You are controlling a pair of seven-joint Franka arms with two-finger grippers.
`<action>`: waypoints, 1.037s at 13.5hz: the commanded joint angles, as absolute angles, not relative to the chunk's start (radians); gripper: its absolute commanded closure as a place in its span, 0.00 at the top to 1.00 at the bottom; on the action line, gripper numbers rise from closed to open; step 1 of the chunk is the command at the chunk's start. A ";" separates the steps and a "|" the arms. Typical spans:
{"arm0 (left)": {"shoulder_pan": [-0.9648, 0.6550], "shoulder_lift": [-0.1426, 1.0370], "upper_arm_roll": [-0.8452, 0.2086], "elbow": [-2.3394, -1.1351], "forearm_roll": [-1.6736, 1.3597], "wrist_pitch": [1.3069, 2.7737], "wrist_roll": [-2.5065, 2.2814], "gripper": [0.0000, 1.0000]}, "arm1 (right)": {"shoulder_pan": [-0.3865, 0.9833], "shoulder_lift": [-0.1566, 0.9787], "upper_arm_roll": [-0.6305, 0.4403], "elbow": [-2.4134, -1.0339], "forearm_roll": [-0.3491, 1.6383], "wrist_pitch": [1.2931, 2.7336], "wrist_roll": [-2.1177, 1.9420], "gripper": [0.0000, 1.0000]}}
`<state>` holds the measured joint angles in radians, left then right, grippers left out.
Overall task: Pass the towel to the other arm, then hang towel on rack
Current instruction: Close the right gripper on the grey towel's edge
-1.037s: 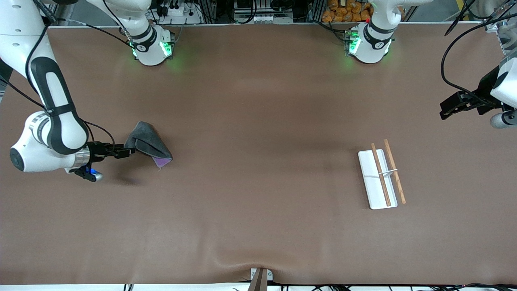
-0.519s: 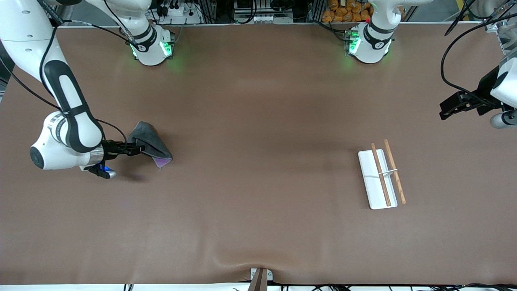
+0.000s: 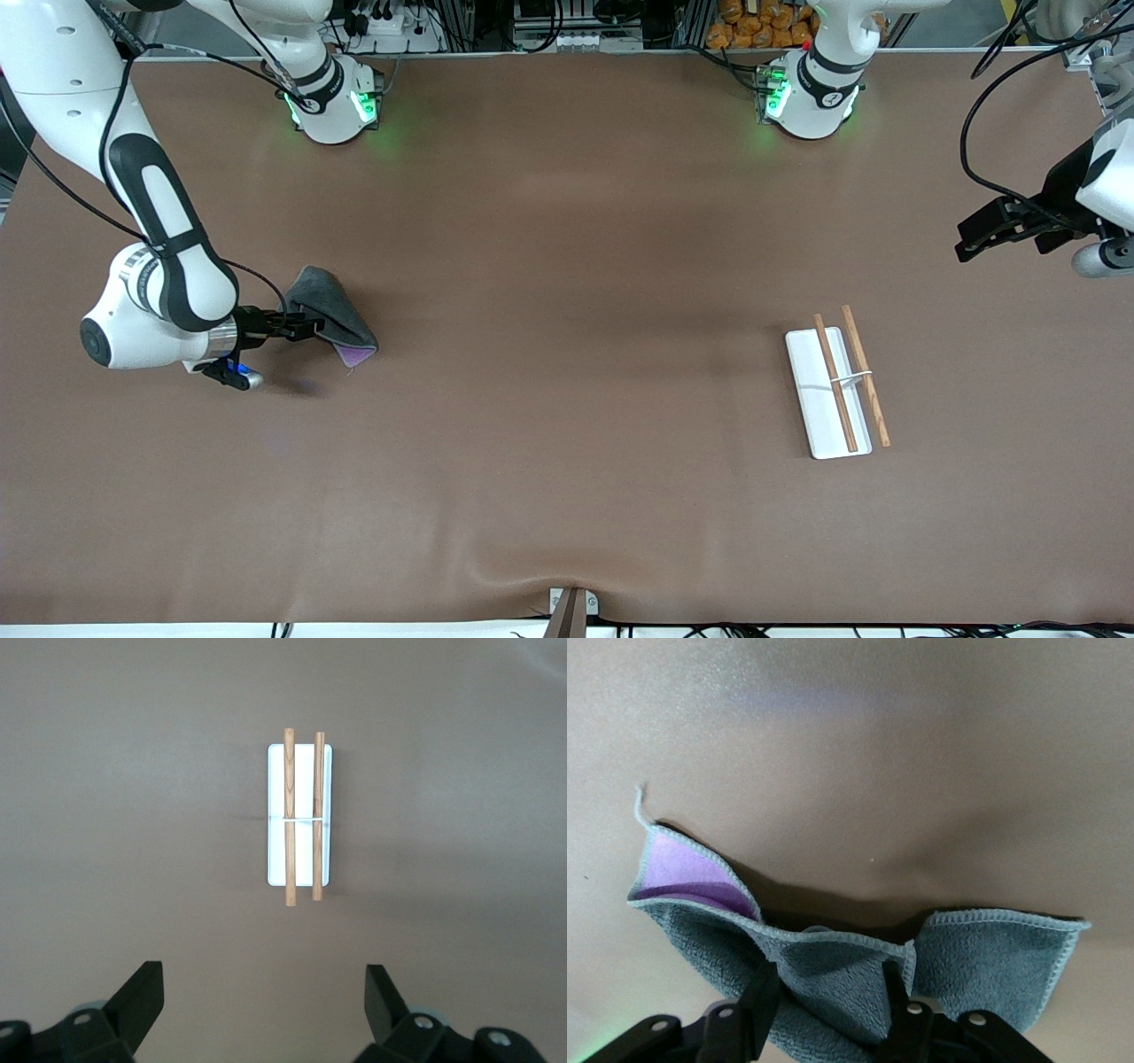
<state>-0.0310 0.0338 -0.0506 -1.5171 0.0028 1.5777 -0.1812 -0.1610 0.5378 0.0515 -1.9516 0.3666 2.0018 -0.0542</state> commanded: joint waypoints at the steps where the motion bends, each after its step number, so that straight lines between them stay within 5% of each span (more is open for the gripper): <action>1: -0.029 0.011 -0.057 -1.520 -0.012 1.569 -0.183 1.00 | -0.156 0.529 0.049 -1.967 0.380 2.014 -0.074 0.64; 2: -0.029 -0.003 -0.057 -1.520 -0.012 1.566 -0.187 1.00 | -0.156 0.529 0.048 -1.964 0.373 2.013 -0.075 0.73; 4: -0.026 -0.014 -0.057 -1.520 -0.012 1.563 -0.184 1.00 | -0.160 0.529 0.048 -1.960 0.370 2.011 -0.080 0.75; 7: -0.023 -0.008 -0.055 -1.520 -0.012 1.563 -0.182 1.00 | -0.157 0.543 0.049 -1.971 0.371 2.045 -0.080 0.74; 10: -0.031 0.000 -0.057 -1.522 -0.012 1.569 -0.190 1.00 | -0.131 0.546 0.049 -2.011 0.373 2.103 -0.077 0.64; 11: -0.031 0.002 -0.057 -1.522 -0.012 1.572 -0.190 1.00 | -0.124 0.543 0.049 -2.013 0.373 2.102 -0.072 0.55; 12: -0.032 0.002 -0.057 -1.522 -0.012 1.574 -0.190 1.00 | -0.126 0.537 0.049 -2.011 0.373 2.091 -0.071 0.26; 13: -0.032 0.002 -0.057 -1.522 -0.012 1.574 -0.190 1.00 | -0.124 0.535 0.051 -2.005 0.373 2.076 -0.064 0.08; 14: -0.031 0.002 -0.057 -1.522 -0.012 1.574 -0.190 1.00 | -0.124 0.532 0.051 -1.999 0.373 2.062 -0.063 0.00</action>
